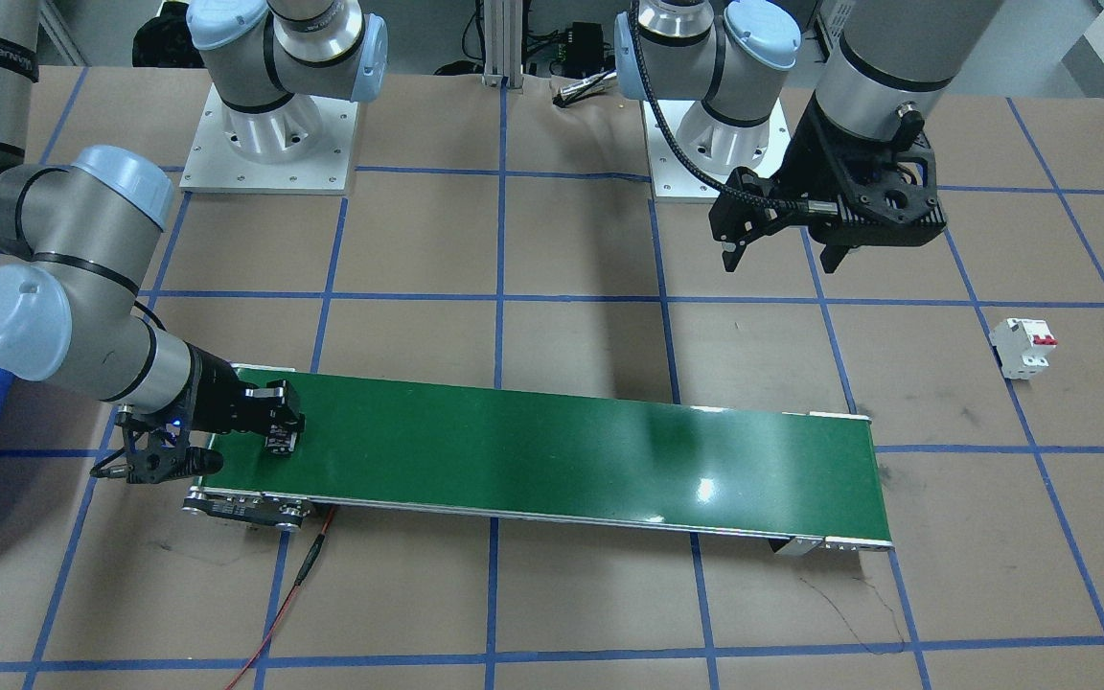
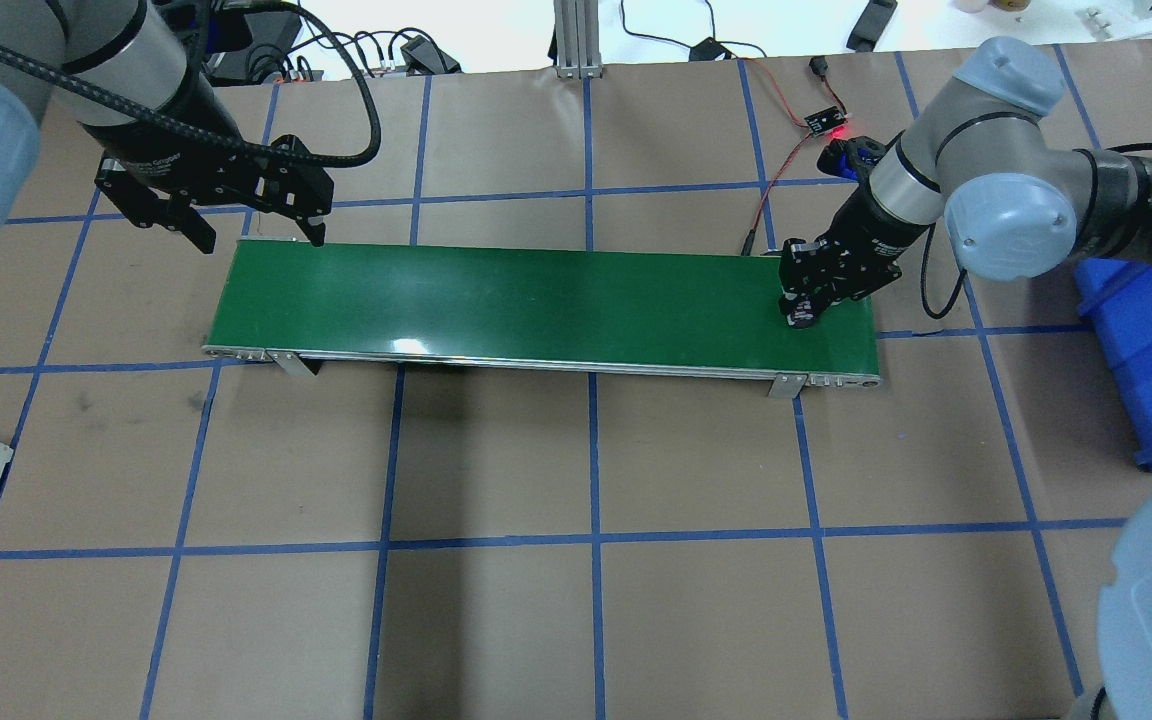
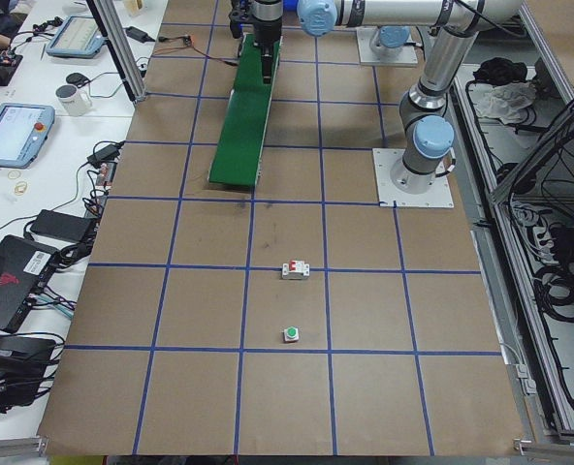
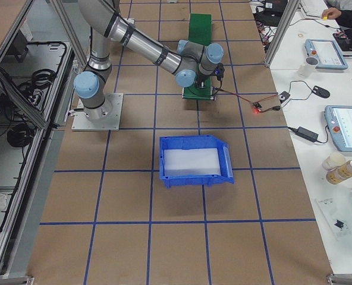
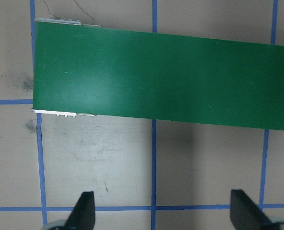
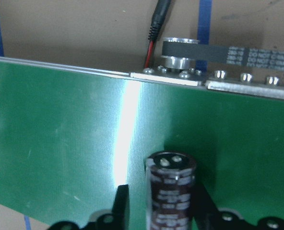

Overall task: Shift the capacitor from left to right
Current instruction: 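Lift the capacitor with the right gripper and carry it toward the blue bin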

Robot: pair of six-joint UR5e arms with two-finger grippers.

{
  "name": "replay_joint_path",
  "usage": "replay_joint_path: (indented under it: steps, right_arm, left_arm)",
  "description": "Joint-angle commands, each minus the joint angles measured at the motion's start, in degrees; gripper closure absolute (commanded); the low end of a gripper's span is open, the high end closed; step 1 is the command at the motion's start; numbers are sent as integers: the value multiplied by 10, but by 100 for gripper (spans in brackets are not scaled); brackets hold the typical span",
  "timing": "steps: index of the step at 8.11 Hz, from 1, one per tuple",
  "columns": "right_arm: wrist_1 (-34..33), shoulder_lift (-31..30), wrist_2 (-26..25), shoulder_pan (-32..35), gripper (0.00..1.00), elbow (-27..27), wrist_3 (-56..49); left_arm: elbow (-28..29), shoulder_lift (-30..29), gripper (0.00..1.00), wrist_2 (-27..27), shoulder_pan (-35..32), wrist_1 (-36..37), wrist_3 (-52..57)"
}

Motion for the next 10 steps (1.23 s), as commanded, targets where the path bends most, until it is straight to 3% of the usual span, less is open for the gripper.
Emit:
replay_joint_path:
  steps: [1, 3, 5, 7, 10]
  right_arm:
    - [4, -4, -19, -1, 100, -5, 3]
    - [3, -8, -31, -1, 100, -19, 6]
    - [56, -11, -123, -9, 100, -94, -18]
    - [66, -36, -228, -79, 100, -107, -151]
    - [-9, -35, -259, -223, 100, -121, -390]
  left_arm:
    - [-1, 0, 0, -1, 0, 0, 0]
    - [0, 0, 0, -1, 0, 0, 0]
    - [-1, 0, 0, -1, 0, 0, 0]
    - [-1, 0, 0, 0, 0, 0, 0]
    - [-1, 0, 0, -1, 0, 0, 0]
